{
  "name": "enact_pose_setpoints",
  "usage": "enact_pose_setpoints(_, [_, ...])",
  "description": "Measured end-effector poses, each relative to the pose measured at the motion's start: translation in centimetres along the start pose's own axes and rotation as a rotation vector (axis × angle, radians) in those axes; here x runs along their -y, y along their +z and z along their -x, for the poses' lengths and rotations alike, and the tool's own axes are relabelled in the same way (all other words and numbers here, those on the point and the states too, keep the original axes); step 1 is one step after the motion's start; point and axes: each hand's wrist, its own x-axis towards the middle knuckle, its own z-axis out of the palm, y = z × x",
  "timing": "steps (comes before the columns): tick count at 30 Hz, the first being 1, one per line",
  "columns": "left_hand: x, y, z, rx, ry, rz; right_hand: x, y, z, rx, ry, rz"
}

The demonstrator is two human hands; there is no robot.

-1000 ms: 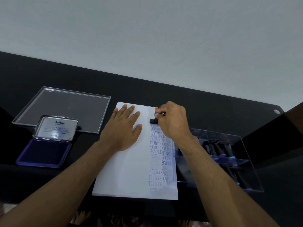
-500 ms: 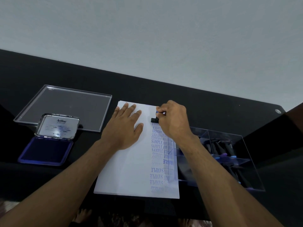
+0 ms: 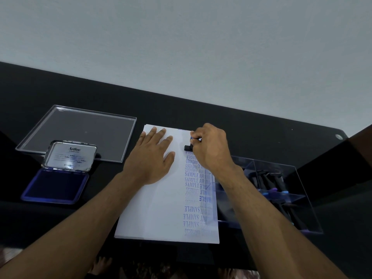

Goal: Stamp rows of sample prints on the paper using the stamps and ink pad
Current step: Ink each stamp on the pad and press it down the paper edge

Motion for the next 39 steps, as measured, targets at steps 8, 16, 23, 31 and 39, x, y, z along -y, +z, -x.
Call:
enact_pose_setpoints(8, [0.0, 0.0, 0.0, 0.004, 0.001, 0.0, -0.1, 0.0, 0.1, 0.001, 0.007, -0.014])
enact_pose_setpoints(16, [0.0, -0.1, -0.1, 0.01, 0.0, 0.0, -0.4, 0.1, 0.4, -0.042, -0.013, -0.064])
enact_pose_setpoints(23, [0.0, -0.2, 0.0, 0.021, -0.002, 0.009, -1.9, -0.9, 1.7, -0.347, 0.049, -0.357])
enact_pose_setpoints(31, [0.0, -0.2, 0.0, 0.032, -0.011, 0.001, -3.2, -0.8, 2.1, -0.425, 0.291, -0.58])
enact_pose_setpoints(39, [-0.1, -0.2, -0.1, 0.026, -0.009, -0.002, -3.2, -0.9, 2.3, -0.407, 0.313, -0.613])
